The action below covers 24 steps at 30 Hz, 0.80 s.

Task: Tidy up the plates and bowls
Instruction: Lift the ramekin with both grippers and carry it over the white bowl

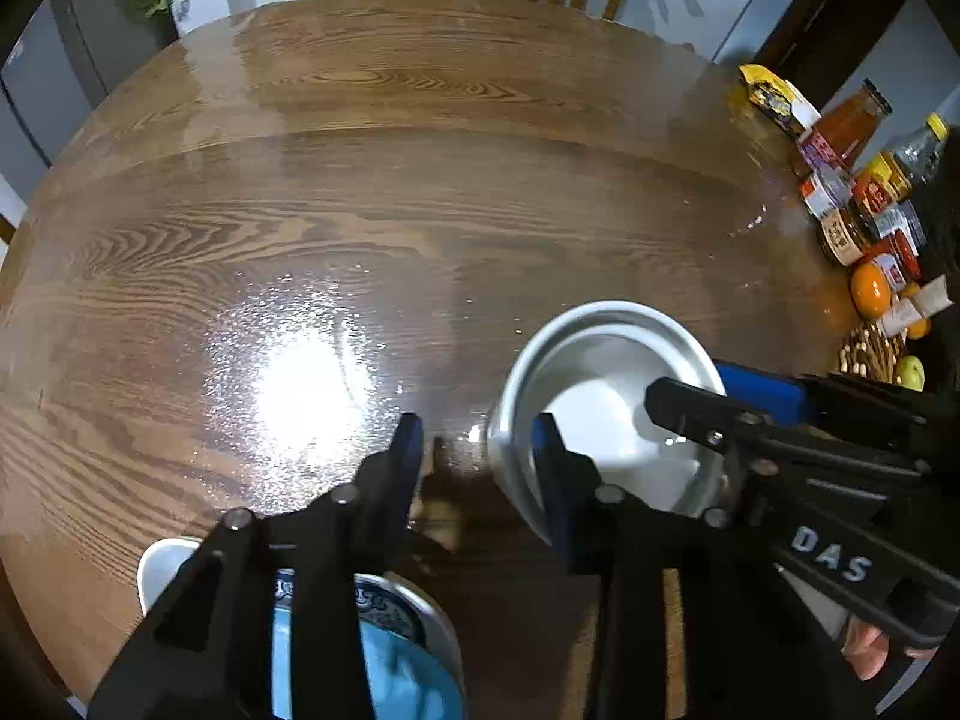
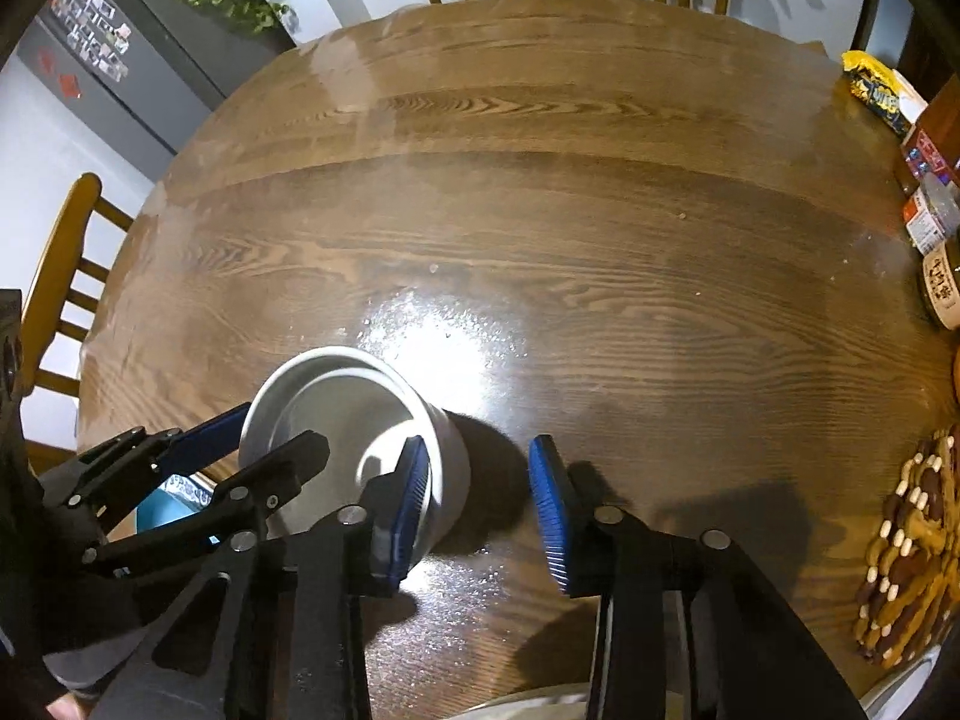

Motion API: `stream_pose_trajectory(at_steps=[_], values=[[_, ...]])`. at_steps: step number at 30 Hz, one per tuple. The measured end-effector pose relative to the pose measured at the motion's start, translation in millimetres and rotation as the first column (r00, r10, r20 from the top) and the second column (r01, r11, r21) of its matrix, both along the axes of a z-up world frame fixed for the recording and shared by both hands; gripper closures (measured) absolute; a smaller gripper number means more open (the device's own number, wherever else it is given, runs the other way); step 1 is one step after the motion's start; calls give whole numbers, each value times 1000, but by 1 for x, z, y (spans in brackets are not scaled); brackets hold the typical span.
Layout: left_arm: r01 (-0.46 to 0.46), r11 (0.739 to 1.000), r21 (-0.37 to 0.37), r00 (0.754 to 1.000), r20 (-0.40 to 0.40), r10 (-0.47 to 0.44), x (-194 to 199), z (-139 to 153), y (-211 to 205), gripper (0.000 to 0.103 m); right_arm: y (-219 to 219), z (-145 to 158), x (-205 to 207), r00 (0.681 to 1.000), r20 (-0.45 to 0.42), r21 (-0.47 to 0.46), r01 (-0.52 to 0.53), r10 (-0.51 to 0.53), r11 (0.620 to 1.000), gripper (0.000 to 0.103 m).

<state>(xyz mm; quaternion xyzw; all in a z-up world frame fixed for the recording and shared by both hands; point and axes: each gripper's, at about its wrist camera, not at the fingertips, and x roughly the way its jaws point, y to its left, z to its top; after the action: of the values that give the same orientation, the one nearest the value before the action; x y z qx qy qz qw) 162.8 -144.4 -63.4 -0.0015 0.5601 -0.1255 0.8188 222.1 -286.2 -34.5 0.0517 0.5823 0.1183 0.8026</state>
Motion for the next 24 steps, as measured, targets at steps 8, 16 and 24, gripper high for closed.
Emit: stream_pose_trajectory(at_steps=[8, 16, 24], values=[[39, 999, -15, 999, -7, -39, 3, -2, -9, 89, 13, 1, 1, 1000, 0, 4, -22, 22, 1000, 92], [38, 999, -9, 999, 14, -37, 0, -1, -7, 92, 12, 1, -2, 1000, 15, 12, -20, 20, 1000, 93], [51, 999, 0, 995, 80, -51, -9, 20, -10, 92, 5, 19, -11, 997, 71, 14, -17, 16, 1000, 93]])
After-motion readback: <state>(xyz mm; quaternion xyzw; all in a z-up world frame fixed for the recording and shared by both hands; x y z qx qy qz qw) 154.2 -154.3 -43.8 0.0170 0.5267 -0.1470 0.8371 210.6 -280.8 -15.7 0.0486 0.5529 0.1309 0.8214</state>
